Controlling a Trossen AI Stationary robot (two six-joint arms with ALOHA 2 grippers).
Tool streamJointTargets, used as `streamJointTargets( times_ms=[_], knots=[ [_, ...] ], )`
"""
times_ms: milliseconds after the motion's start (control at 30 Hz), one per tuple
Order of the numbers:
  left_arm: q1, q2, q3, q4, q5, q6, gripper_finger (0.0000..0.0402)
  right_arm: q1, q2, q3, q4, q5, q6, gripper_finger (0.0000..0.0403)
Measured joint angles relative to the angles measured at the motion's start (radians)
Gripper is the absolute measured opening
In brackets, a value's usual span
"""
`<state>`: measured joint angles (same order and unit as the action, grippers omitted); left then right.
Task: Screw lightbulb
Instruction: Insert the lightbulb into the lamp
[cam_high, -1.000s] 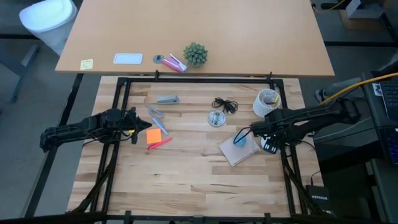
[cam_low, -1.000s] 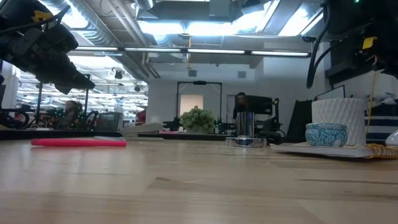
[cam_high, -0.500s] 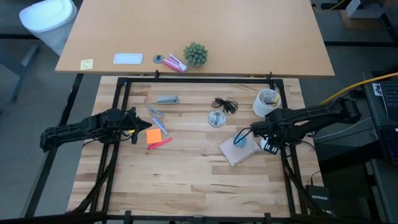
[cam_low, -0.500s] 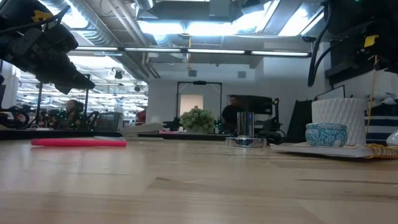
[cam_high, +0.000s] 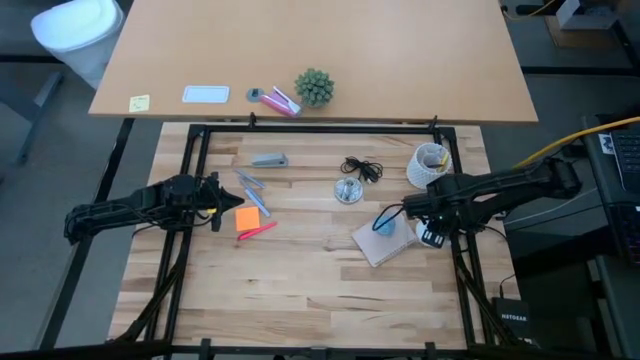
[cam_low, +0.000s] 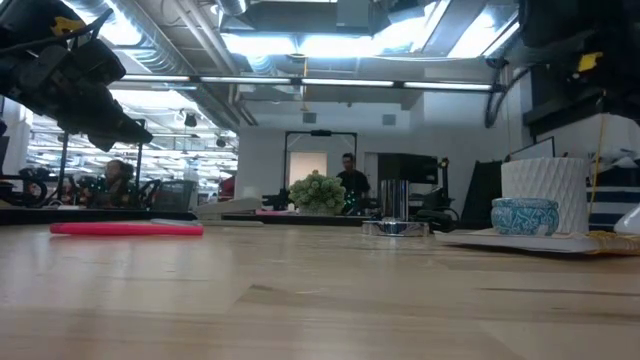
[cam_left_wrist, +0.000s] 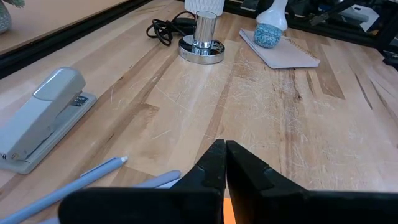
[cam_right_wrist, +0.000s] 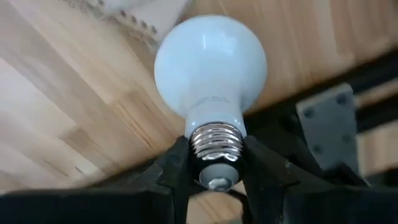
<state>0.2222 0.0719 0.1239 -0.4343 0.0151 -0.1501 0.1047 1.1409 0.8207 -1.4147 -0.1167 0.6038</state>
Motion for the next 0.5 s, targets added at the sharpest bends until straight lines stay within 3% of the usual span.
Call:
streamJointTargets(
  times_ms=[233, 500],
  knots=[
    [0.0, 0.0, 0.0, 0.0, 0.0, 0.0, 0.0004, 0.0, -0.001, 0.002, 0.113, 0.03, 0.055, 0.0121],
    [0.0, 0.0, 0.0, 0.0, 0.0, 0.0, 0.0004, 0.0, 0.0, 0.0, 0.25, 0.149, 0.108, 0.0121]
  ],
)
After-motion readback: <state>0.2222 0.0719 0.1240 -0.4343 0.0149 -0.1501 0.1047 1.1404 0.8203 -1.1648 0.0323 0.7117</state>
